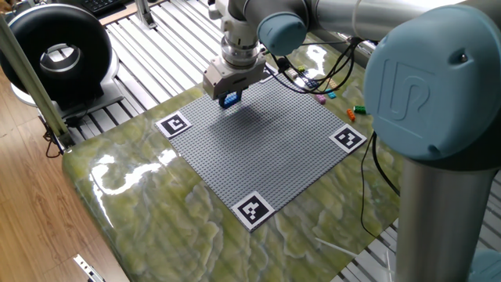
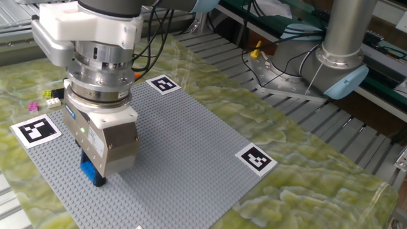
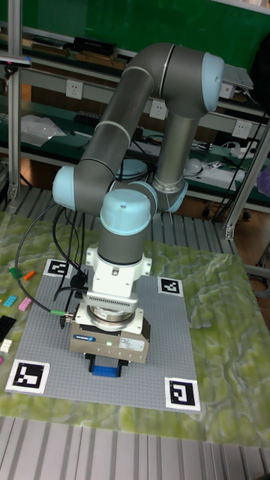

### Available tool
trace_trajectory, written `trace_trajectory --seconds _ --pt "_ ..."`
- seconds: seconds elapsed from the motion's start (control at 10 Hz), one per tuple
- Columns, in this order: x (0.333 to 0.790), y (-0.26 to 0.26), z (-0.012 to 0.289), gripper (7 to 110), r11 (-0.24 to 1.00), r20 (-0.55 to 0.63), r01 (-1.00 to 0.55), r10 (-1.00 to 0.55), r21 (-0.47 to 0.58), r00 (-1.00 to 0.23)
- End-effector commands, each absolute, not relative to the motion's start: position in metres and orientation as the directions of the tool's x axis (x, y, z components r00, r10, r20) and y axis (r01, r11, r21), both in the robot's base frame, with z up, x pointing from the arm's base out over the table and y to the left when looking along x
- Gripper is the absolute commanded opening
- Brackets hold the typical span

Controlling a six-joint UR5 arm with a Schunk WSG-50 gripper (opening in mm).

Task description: Stack small Lego blocks one on top of the other

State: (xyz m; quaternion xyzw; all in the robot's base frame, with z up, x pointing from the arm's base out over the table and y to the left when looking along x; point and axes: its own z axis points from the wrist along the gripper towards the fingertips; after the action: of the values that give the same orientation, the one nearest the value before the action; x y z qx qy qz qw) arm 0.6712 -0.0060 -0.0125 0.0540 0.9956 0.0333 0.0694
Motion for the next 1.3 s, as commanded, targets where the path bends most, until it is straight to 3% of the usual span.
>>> trace_trajectory --seconds 0.0,0.2,0.6,0.9,1.2 --pt "0.673 -0.008 -0.01 7 0.991 -0.136 0.11 0.12 0.078 -0.983" --pt "0.665 -0.005 -0.001 7 0.99 -0.118 0.123 0.13 0.07 -0.984" --pt "0.674 -0.008 -0.016 7 0.99 -0.143 0.122 0.131 0.068 -0.981" --pt "0.674 -0.005 -0.001 7 0.99 -0.149 0.131 0.138 0.058 -0.979" --pt "0.678 -0.006 -0.013 7 0.989 -0.158 0.134 0.141 0.057 -0.977"
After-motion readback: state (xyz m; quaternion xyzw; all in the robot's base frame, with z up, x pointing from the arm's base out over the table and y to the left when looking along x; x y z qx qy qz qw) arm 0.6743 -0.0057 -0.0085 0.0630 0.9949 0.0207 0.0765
